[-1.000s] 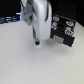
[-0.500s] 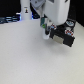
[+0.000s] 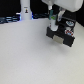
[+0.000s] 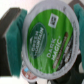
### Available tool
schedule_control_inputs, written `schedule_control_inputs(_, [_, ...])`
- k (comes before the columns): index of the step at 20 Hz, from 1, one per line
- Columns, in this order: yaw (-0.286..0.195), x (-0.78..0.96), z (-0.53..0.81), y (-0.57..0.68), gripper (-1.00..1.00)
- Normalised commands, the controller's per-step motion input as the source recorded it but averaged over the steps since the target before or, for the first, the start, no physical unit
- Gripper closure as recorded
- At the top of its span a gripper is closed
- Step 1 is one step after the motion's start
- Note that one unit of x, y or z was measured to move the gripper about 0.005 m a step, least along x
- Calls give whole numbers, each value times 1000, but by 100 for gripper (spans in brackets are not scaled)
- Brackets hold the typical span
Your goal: Open the kcup holder, insert the kcup into the holder, and close the kcup holder
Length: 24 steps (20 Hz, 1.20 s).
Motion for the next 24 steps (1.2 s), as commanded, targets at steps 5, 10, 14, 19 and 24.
schedule_control_inputs(5, [68, -226, 174, 509, 100])
schedule_control_inputs(10, [62, -360, 25, 474, 100])
schedule_control_inputs(14, [71, -427, -51, 439, 100])
schedule_control_inputs(19, [82, -437, -127, 389, 100])
schedule_control_inputs(24, [54, -183, -262, 126, 100])
